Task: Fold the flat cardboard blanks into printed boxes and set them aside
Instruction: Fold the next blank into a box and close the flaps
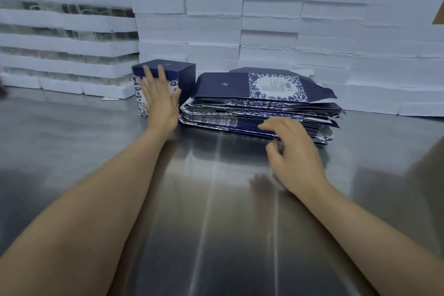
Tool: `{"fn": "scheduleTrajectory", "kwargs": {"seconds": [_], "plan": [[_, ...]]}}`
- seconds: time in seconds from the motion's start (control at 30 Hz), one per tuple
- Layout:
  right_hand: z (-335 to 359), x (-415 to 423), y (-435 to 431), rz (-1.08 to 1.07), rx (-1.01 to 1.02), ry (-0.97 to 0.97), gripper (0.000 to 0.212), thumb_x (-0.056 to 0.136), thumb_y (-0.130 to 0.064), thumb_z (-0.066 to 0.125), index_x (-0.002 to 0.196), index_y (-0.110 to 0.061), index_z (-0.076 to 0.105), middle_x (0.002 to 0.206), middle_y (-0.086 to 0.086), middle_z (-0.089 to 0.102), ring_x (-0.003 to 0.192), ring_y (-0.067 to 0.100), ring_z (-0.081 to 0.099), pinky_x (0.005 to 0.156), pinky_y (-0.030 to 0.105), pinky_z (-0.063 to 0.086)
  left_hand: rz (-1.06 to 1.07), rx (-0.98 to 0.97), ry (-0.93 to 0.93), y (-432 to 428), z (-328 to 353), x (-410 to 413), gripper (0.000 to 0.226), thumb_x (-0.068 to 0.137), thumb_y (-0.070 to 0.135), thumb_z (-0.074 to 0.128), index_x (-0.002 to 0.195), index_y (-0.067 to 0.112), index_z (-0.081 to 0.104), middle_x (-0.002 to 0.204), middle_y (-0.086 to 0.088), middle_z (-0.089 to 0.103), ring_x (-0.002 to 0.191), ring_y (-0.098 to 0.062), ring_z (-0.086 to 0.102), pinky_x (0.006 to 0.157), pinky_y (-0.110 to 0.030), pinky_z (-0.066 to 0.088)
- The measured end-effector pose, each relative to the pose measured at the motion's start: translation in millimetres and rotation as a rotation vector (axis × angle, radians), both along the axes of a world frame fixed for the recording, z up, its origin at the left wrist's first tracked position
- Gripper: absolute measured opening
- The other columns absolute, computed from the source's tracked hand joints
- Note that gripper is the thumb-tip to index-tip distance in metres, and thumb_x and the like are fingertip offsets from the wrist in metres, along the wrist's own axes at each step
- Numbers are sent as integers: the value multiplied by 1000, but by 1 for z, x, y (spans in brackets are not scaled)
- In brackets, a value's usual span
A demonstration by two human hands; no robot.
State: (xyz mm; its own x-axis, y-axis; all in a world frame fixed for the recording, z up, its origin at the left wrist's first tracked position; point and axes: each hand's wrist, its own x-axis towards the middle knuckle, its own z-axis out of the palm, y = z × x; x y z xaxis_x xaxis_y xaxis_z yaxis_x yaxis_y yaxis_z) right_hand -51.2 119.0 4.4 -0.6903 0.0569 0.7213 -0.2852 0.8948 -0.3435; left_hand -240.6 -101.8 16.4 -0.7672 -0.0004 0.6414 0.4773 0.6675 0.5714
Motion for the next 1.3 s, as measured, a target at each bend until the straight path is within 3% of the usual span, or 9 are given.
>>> {"fn": "scheduleTrajectory", "kwargs": {"seconds": [0.1,0.2,0.27,0.33,0.4,0.57,0.77,1.07,1.3], "plan": [[3,-19,6,-107,-18,41,43,83,1,52,122,-11,64,135,2,53,127,19,44,104,35,38,-172,-66,-209,6,-6,-19,54,106,37,17,155,16,10,163,-8,2,150,-25,0,119,-32,-1],[6,-36,14,-207,42,36,46,83,-2,52,128,-9,60,145,7,44,138,25,35,114,41,28,-149,-65,-447,8,-7,-22,69,99,57,2,152,21,28,157,-8,28,147,-24,20,120,-38,12],[6,-46,17,-229,92,-10,46,84,-4,52,129,-9,57,149,8,39,143,24,26,120,44,15,-95,-69,-466,9,-5,-18,84,97,60,0,116,8,63,126,-22,58,131,-33,44,107,-41,27],[4,-51,17,-223,133,-39,46,85,-8,52,131,-10,54,151,5,36,146,21,20,122,42,2,-63,-88,-415,11,-4,-14,78,99,57,1,69,10,56,83,-16,60,106,-35,56,93,-41,35],[3,-53,18,-223,159,-30,48,86,-10,51,134,-12,51,153,3,34,148,19,16,120,39,-6,-40,-91,-306,11,-4,-11,70,102,52,5,61,11,44,75,-17,55,94,-37,56,90,-44,42],[8,-55,17,-230,211,-40,48,85,-12,48,133,-11,47,153,5,33,148,19,13,119,39,-10,87,40,77,23,-5,14,39,104,30,20,81,10,44,91,-16,53,96,-36,50,84,-47,38],[13,-47,11,-285,265,-70,54,83,-13,49,137,-9,42,152,7,34,147,19,17,121,41,-6,-51,139,84,67,-4,94,30,102,14,36,110,-1,61,132,-17,55,128,-32,43,110,-43,29],[11,-53,11,-344,300,-82,63,83,-14,51,144,-8,35,160,8,18,149,24,8,120,42,-7,-299,-119,155,97,-11,141,25,97,7,45,114,-4,60,136,-15,50,131,-28,38,112,-33,28],[10,-63,15,-309,300,-11,55,80,-7,52,134,-7,46,153,10,33,146,23,21,121,41,-2,-281,-140,131,99,-11,134,25,98,10,43,115,-1,58,126,-11,53,124,-24,40,105,-28,29]]}}
